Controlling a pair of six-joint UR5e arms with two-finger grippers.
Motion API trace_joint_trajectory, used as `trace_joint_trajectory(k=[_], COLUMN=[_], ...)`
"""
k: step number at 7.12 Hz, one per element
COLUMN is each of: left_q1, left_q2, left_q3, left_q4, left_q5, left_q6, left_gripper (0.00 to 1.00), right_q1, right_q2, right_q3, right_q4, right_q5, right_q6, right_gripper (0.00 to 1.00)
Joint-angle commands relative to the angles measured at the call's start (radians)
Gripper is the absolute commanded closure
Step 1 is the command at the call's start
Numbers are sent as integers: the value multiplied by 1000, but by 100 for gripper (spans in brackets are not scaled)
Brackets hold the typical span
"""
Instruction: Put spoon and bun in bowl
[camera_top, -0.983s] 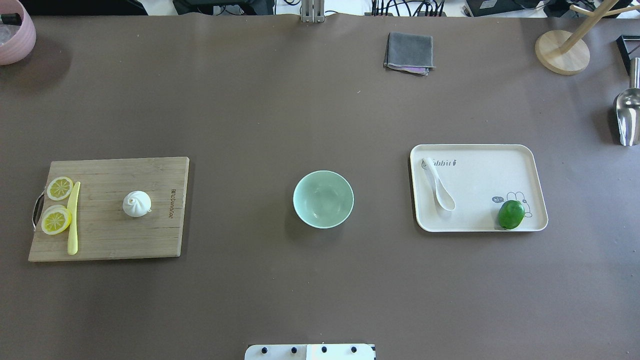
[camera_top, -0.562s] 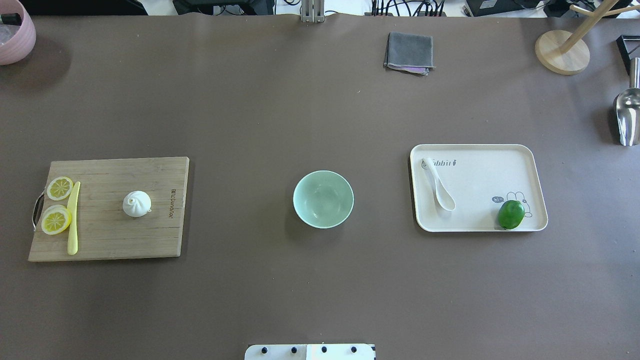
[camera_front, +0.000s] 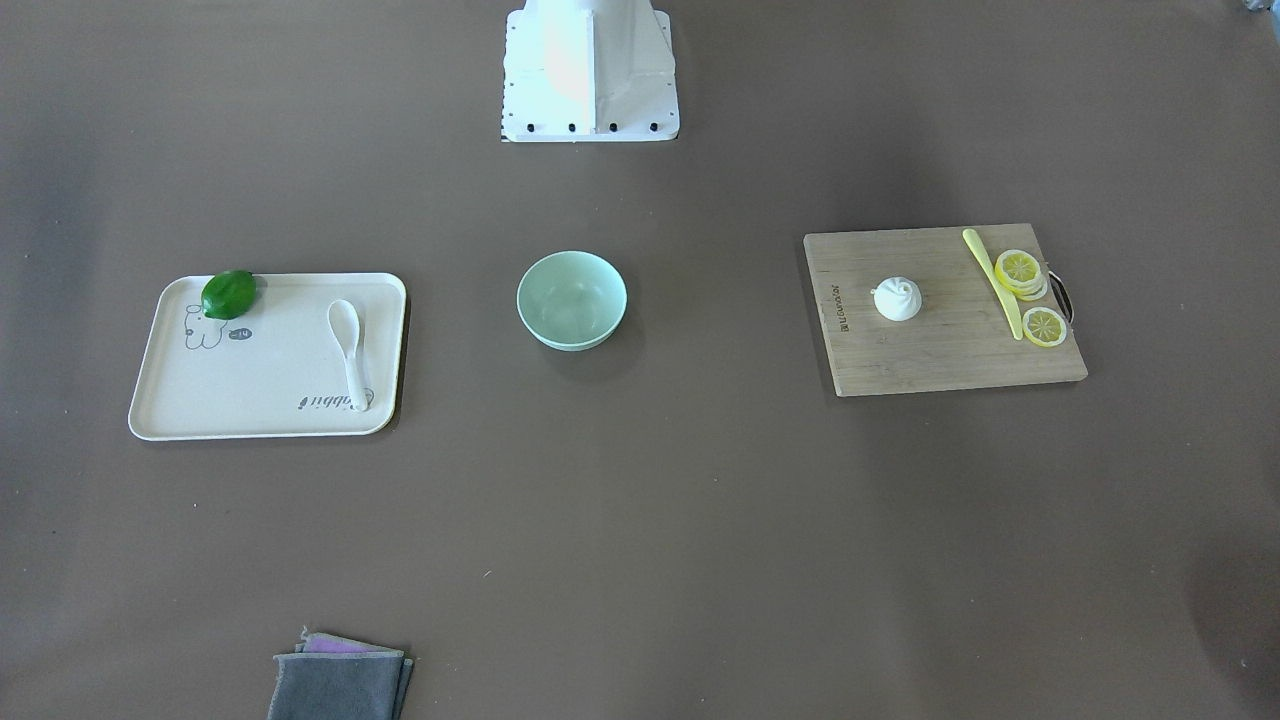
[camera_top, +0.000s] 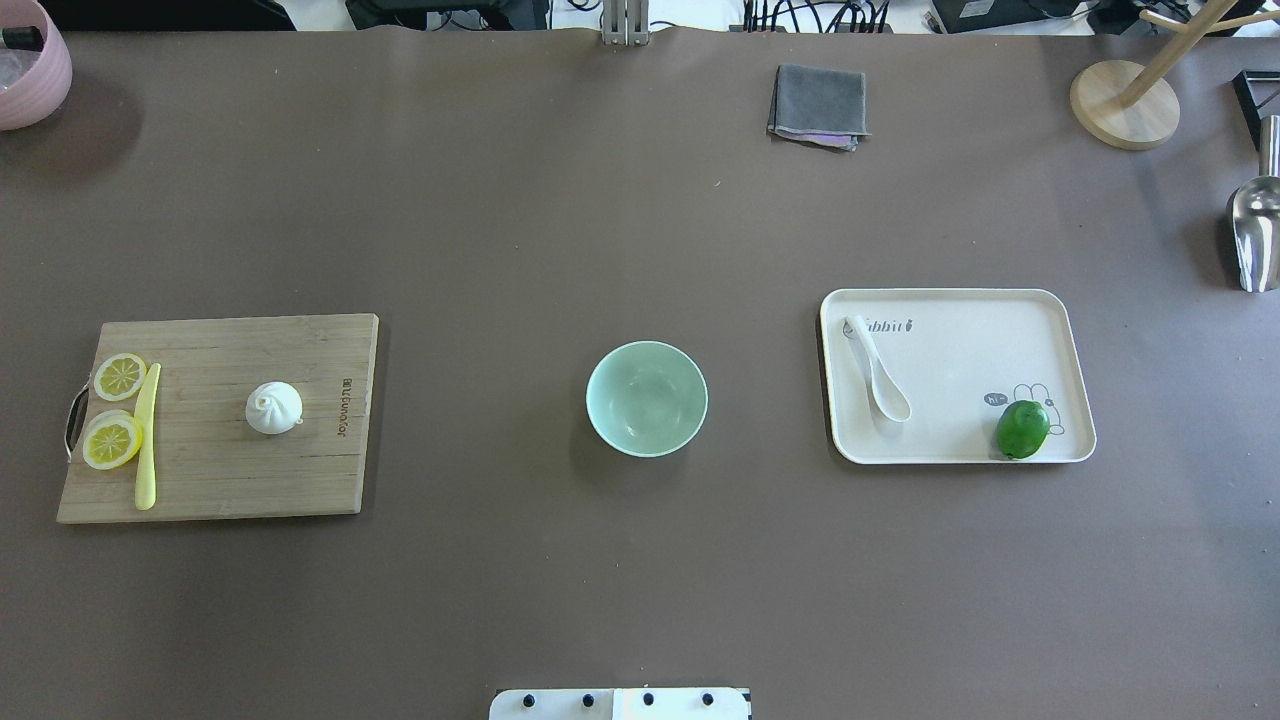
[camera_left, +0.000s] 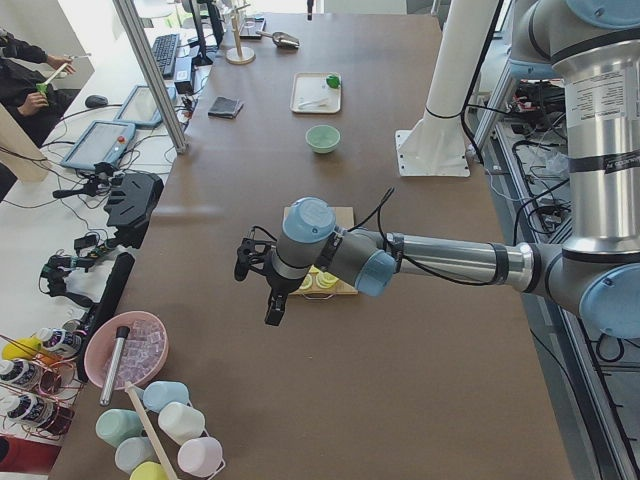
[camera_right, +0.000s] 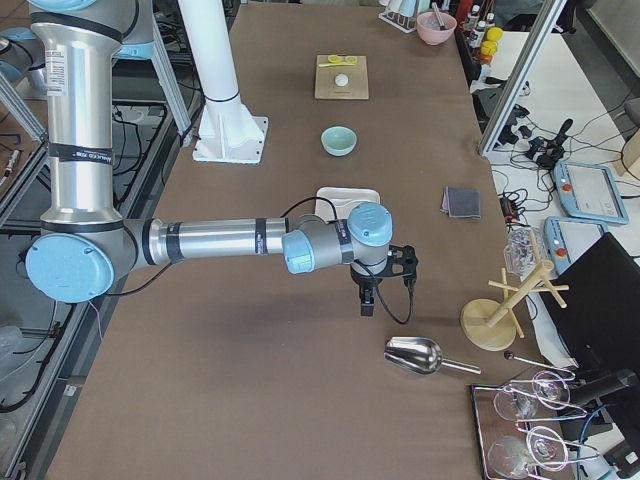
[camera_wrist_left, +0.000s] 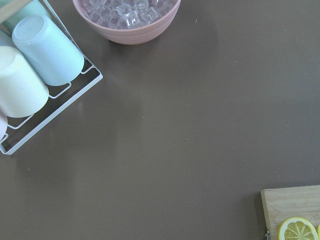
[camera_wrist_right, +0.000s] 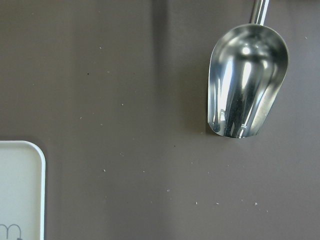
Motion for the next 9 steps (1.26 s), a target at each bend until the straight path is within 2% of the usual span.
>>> trace_joint_trajectory(k=[1,2,4,6,7,8,9], left_q1=[1,21,163,333,452,601,686], left_q2=[-1,-26,-125,-124,-128,-139,-159], left_q3=[-1,-4,-13,-114,-138,-154,-148], left_q4=[-47,-45,-47,-48,-47,-45,-44], left_q5=[-24,-26,-20,24,120,261,326], left_q6=[-5,-54,-346,-543,-638,-728,-763], left_gripper=[2,2,2,2,2,2,2], right_q1=[-8,-14,-24,-42,-71,-114,-144], right_q2=[15,19,19,23,50,77,94], right_q3=[-5,-6,-11,3,9,21,26], right_q4=[-3,-3,0,2,0,3,2], right_q5=[6,17,38,64,67,55,34], right_q6=[9,7,6,9,35,135,160], right_gripper=[0,0,0,0,0,0,0])
